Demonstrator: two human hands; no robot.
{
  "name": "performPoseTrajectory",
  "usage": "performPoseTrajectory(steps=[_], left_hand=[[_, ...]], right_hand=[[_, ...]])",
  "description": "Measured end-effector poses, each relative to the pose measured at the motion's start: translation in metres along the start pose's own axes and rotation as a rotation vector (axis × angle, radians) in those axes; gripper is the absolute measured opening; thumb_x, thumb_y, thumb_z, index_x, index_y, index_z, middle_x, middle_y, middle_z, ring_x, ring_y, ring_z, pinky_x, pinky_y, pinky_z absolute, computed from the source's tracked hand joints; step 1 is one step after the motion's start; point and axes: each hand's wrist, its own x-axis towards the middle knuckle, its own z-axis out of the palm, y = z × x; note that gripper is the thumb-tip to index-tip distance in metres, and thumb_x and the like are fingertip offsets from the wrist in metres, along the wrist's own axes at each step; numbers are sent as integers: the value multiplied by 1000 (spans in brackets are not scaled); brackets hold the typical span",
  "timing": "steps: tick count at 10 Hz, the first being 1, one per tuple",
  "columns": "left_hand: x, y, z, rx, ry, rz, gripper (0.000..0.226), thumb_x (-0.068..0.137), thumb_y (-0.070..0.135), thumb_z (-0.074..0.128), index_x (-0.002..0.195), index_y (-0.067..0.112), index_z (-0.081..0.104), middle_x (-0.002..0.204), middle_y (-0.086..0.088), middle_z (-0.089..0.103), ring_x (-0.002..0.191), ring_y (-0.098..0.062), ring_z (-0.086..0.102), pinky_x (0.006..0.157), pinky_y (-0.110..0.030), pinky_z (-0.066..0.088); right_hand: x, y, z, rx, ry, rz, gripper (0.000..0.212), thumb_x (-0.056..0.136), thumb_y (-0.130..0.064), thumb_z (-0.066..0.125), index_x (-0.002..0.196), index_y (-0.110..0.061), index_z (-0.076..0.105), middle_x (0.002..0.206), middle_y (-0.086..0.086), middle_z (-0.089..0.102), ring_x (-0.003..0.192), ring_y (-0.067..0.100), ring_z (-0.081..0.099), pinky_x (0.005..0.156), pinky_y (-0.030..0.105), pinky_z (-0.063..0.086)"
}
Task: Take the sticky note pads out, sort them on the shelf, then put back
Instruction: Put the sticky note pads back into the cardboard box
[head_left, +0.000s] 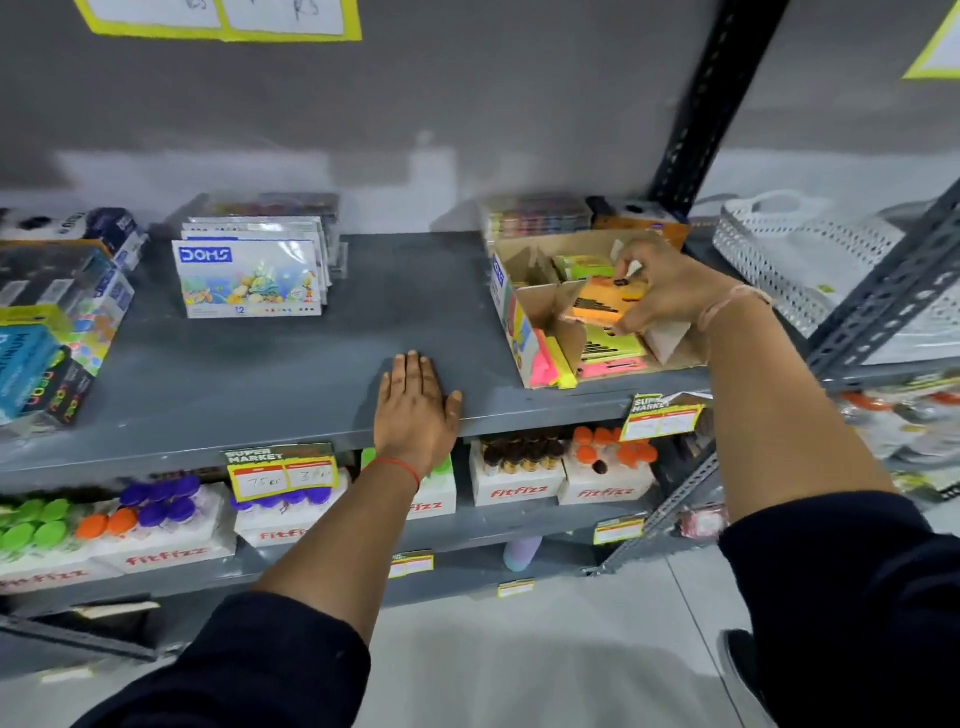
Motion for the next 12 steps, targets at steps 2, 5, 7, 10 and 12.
performPoseTrajectory(steps=[2,5,7,10,12], left_hand=[[-1,1,-2,-6,19,7,62,99,37,21,147,1,6,160,-14,3,149,-26,-1,121,-35,-1],[0,0,-1,7,4,10,63,99,38,20,148,2,4,160,-14,2,149,-25,-2,121,-35,-1],[0,1,-2,15,2,3,62,99,38,20,148,2,5,160,-14,2,149,-25,-2,121,-35,0],[-1,1,-2,22,-9,8,62,99,38,19,148,2,3,160,-14,0,149,-25,-4,121,-35,-2],[-1,1,-1,17,-8,5,62,100,37,20,147,1,3,160,-14,0,149,-25,-4,121,-35,-3]], right_hand=[[-3,15,9,110,-98,65,51,66,-3,78,100,-19,44,112,9,55,93,26,52,63,23,43],[-4,20,4,-79,-131,77,46,60,-6,78,94,-21,50,103,5,52,78,21,54,61,29,46],[5,19,21,-157,-173,36,43,65,0,72,93,-20,48,111,10,52,89,29,53,73,42,54],[6,38,37,-121,30,-18,51,70,2,75,115,-17,62,127,9,58,112,27,54,94,31,45],[-2,45,52,-23,138,-20,52,76,2,70,124,-14,60,145,8,46,133,24,41,116,31,27]])
